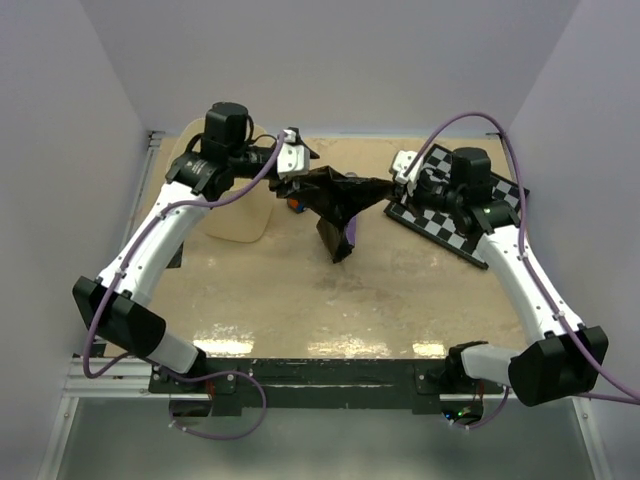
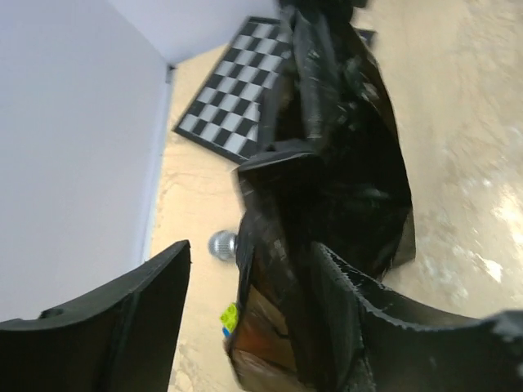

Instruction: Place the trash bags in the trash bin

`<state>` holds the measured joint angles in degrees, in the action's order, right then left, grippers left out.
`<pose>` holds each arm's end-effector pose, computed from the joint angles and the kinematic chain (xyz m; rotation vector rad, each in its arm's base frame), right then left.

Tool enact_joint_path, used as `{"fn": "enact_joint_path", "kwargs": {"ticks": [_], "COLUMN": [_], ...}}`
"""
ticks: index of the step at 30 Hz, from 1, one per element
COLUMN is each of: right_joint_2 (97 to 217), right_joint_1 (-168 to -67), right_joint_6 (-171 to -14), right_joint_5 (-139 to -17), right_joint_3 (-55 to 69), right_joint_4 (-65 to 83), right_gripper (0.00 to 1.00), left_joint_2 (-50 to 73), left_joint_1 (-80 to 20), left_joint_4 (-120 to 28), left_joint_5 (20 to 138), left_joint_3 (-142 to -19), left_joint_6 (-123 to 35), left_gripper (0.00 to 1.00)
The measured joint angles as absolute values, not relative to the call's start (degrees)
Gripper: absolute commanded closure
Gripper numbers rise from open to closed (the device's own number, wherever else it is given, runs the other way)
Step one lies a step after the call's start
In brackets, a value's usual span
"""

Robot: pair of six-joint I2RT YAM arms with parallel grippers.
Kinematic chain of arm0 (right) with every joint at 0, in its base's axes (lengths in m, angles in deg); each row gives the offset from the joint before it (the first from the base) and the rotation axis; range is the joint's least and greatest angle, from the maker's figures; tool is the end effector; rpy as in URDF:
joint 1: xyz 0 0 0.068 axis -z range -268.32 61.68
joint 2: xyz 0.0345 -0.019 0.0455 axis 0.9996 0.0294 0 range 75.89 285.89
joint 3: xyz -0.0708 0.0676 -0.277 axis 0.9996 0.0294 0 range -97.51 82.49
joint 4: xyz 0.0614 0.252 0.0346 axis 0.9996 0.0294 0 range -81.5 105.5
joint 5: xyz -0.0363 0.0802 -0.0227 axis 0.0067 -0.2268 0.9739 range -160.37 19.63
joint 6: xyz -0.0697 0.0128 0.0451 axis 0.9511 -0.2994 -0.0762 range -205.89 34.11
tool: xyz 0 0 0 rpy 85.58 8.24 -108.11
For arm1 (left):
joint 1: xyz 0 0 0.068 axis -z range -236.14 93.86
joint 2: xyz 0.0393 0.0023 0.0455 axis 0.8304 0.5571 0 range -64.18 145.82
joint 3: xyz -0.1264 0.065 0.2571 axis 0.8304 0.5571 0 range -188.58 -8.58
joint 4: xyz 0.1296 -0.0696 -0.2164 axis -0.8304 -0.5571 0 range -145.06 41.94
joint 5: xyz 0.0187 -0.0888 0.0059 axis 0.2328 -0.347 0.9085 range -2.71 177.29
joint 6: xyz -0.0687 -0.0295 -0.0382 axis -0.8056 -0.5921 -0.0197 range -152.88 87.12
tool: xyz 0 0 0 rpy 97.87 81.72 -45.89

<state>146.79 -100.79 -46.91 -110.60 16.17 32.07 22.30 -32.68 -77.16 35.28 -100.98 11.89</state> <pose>0.2734 0.1091 0.3622 -1.2110 1.5442 0.4202 0.2978 -0.1924 0.4367 1.4666 1.1477 -0.6338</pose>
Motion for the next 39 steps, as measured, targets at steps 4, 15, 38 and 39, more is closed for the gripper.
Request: {"fn": "enact_joint_path", "kwargs": {"ticks": [4,15,38,39], "right_joint_2": [146.79,147.38,147.88,147.84], "right_joint_1": [-101.29,-102.73,-103.04,-102.99], "right_joint_6": [-47.50,-51.46,-54.69,-54.84], "right_joint_5": [-109.81,-102.75,-98.75,-98.29], "right_joint_3": [12.04,10.38,9.59,9.81], "right_joint_4": [32.25,31.85,31.53,31.24], "right_gripper": [1.00,1.00,1.00,1.00], "left_joint_2": [24.68,28.09,40.81,41.29], "left_joint_1": [-30.91,-23.17,-16.26,-16.26], "left_joint_4": [-88.92,-95.04,-77.77,-79.63], "left_joint_5": [34.89,34.32,39.70,38.91], "left_joint_3": [-108.36,-118.22,-122.11,-124.74], "left_joint_6": [17.23,16.29,3.67,4.29], "left_gripper": [0.32,0.31,1.00,1.00]}}
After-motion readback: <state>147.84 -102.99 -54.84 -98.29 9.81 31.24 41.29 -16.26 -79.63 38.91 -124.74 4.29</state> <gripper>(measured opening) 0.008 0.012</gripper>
